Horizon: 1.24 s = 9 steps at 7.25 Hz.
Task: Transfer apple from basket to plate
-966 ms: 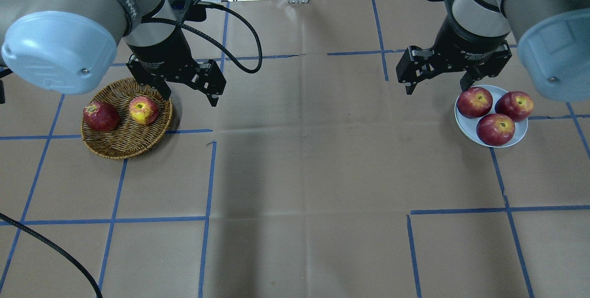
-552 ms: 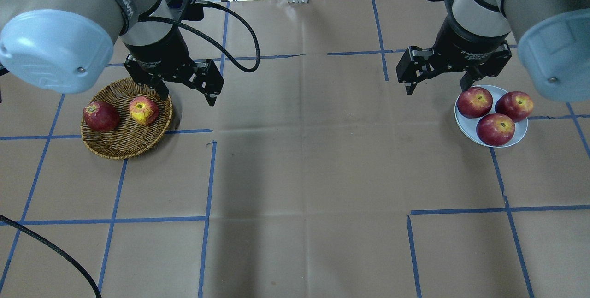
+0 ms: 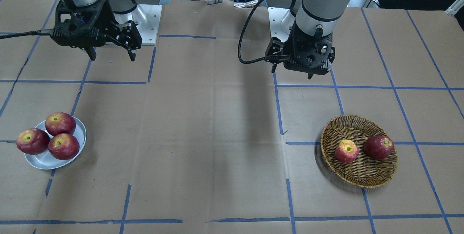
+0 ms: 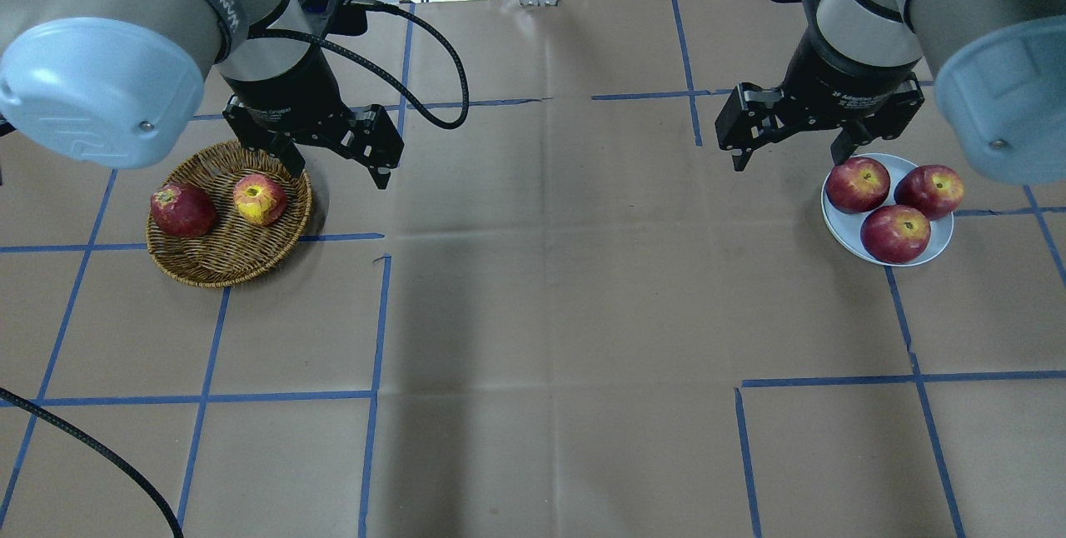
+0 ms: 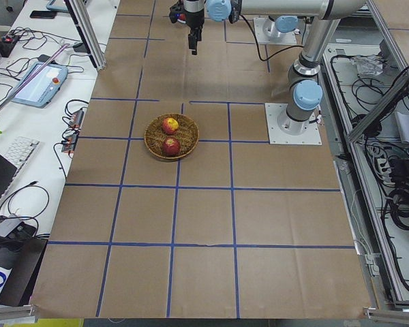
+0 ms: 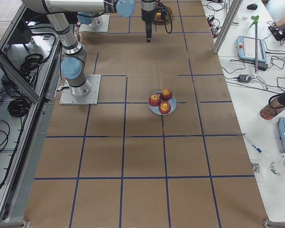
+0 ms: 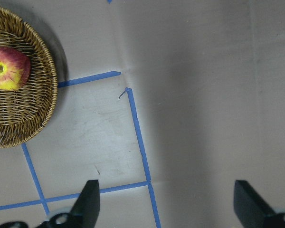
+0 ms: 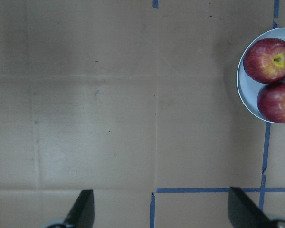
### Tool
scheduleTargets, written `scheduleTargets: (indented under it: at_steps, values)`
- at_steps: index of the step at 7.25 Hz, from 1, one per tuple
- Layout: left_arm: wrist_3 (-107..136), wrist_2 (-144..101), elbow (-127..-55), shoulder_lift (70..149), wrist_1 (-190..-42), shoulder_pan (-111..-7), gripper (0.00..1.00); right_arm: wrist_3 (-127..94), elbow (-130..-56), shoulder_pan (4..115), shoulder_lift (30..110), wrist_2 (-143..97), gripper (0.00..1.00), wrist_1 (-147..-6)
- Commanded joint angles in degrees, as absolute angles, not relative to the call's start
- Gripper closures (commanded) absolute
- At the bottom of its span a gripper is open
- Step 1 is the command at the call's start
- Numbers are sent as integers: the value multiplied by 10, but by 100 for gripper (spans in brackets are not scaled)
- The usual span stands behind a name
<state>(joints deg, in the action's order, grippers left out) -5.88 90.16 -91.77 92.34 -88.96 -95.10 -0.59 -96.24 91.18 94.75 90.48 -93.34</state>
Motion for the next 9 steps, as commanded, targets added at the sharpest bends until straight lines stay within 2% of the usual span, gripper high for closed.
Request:
scheduleTargets:
  at_steps: [1,9]
  values:
    - [-55,897,-907,923,-889,-950,1,-5,-962,911,947,904,0,-933]
    - [-89,889,-923,934,-889,-912,1,-5,-962,911,947,905,0,-933]
